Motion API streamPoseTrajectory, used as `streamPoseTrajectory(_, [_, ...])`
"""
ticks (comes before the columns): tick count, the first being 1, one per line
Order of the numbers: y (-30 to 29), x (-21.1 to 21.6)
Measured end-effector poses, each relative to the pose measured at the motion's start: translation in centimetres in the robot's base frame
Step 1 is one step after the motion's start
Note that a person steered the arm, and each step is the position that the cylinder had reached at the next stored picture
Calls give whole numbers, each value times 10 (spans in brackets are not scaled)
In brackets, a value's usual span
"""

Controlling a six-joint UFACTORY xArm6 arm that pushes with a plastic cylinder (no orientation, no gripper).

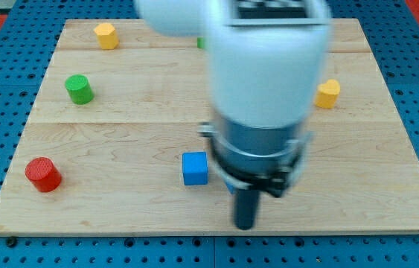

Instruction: Move the red circle into the cube

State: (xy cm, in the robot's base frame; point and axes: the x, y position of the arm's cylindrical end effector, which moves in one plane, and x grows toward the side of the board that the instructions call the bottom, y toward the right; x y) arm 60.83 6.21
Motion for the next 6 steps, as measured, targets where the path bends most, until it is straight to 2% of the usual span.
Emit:
streamPoseTrajectory(1, [16, -32])
streamPoseTrajectory(2, [-7, -59])
streamPoseTrajectory(3, [-28, -61])
streamPoseTrajectory(4, [-8, -35])
streamPoseTrajectory(5, [-56, 10])
streamPoseTrajectory(6, [-215, -5])
